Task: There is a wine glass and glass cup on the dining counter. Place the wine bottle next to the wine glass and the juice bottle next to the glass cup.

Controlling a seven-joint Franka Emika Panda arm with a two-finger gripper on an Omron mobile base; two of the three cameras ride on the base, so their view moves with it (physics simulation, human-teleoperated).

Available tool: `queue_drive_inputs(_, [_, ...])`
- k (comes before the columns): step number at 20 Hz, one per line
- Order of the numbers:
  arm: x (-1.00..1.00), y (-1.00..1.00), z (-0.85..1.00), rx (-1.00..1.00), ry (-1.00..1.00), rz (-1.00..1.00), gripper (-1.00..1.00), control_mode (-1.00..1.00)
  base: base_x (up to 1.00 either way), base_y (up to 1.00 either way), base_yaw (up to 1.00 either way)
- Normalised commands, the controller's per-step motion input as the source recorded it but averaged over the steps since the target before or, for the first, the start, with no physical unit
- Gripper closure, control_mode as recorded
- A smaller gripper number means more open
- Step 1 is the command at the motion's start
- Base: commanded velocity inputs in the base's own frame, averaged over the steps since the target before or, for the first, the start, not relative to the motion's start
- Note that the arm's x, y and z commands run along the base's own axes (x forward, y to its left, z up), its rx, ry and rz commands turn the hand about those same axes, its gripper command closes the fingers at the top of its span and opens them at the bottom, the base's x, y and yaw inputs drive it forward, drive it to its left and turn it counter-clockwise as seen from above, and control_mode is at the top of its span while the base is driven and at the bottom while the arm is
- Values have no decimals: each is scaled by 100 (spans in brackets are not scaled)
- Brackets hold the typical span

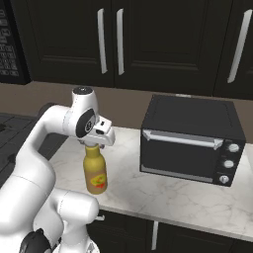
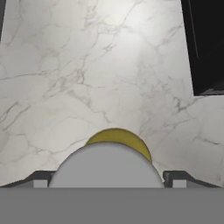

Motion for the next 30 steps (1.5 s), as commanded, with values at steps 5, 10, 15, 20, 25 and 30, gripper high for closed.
queue_drive_inputs(5, [-2,7,-18,0,0,0,100,-100,0,0,0])
queue_drive_inputs(10, [-7,3,-4,0,0,0,100,-100,0,0,0])
queue_drive_inputs(15, [-20,4,32,1,-2,0,100,-100,0,0,0])
queue_drive_inputs(20, [-26,4,44,0,0,0,100,-100,0,0,0])
queue_drive_inputs(25, [-30,0,42,0,0,0,100,-100,0,0,0])
queue_drive_inputs(30, [-25,1,42,2,1,0,100,-100,0,0,0])
